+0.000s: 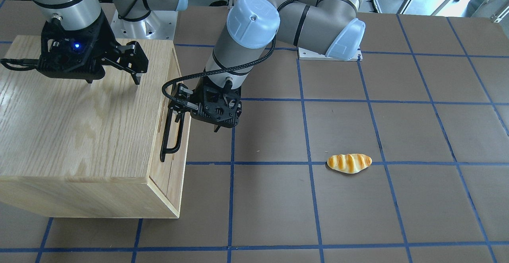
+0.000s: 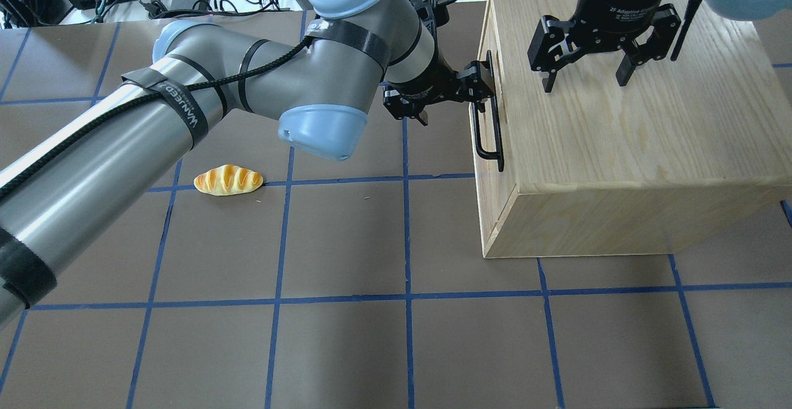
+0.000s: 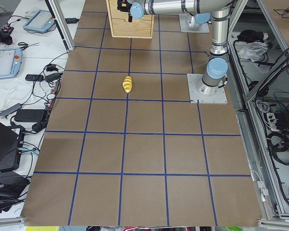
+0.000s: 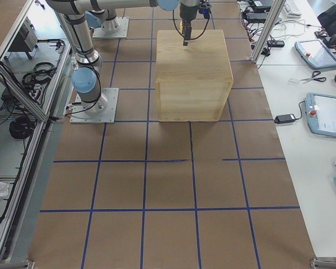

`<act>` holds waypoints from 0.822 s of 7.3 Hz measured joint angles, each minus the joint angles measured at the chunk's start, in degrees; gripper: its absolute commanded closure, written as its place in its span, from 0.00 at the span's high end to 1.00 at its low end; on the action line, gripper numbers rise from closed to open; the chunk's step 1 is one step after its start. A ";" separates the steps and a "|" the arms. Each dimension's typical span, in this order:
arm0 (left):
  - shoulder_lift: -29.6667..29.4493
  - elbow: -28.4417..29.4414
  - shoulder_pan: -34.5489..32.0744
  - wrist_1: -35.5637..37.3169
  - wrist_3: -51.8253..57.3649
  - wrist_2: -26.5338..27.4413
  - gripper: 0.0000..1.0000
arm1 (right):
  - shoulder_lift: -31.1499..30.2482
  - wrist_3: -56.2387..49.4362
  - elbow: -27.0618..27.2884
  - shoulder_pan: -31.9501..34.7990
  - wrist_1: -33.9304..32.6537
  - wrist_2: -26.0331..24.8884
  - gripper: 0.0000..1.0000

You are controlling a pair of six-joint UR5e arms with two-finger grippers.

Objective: Open upper drawer

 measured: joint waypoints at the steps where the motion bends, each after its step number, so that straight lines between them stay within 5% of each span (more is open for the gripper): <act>1: -0.08 0.03 0.00 0.08 0.26 1.06 1.00 | 0.00 -0.01 0.01 0.00 0.00 0.00 1.00; 6: 0.64 0.11 0.22 1.22 2.80 7.05 1.00 | 0.00 0.05 0.01 0.00 0.00 0.00 1.00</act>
